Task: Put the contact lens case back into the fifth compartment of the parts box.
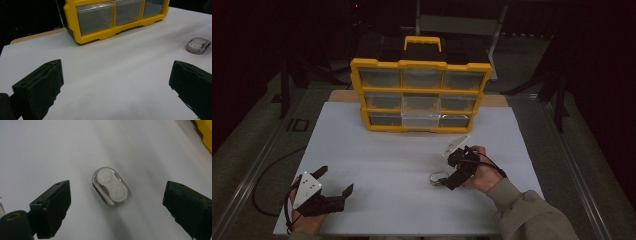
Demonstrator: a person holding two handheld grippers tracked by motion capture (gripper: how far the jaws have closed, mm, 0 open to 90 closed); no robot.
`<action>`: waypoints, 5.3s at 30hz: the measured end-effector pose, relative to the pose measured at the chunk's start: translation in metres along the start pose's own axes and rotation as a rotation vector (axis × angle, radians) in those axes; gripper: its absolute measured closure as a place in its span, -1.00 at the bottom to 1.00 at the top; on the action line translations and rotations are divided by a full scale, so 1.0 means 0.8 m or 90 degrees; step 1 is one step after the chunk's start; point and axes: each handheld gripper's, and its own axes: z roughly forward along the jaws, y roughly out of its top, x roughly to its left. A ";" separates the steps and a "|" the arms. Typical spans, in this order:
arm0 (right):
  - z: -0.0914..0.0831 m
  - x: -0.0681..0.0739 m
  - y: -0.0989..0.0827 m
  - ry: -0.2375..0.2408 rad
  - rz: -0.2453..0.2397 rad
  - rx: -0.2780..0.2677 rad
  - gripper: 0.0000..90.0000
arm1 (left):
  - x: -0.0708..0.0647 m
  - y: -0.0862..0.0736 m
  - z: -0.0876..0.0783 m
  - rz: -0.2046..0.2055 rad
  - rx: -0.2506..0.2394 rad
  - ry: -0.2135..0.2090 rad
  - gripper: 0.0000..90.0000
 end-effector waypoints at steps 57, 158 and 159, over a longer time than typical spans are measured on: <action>0.081 0.002 0.005 0.064 -0.162 0.146 0.02 | 0.001 -0.001 0.002 -0.003 0.006 -0.004 -1.00; -0.109 -0.074 0.108 0.008 0.102 0.018 0.09 | 0.001 -0.002 0.004 -0.003 0.009 -0.003 -1.00; -0.110 -0.075 0.109 0.006 0.102 0.017 0.09 | 0.001 -0.002 0.004 -0.002 0.009 -0.003 -1.00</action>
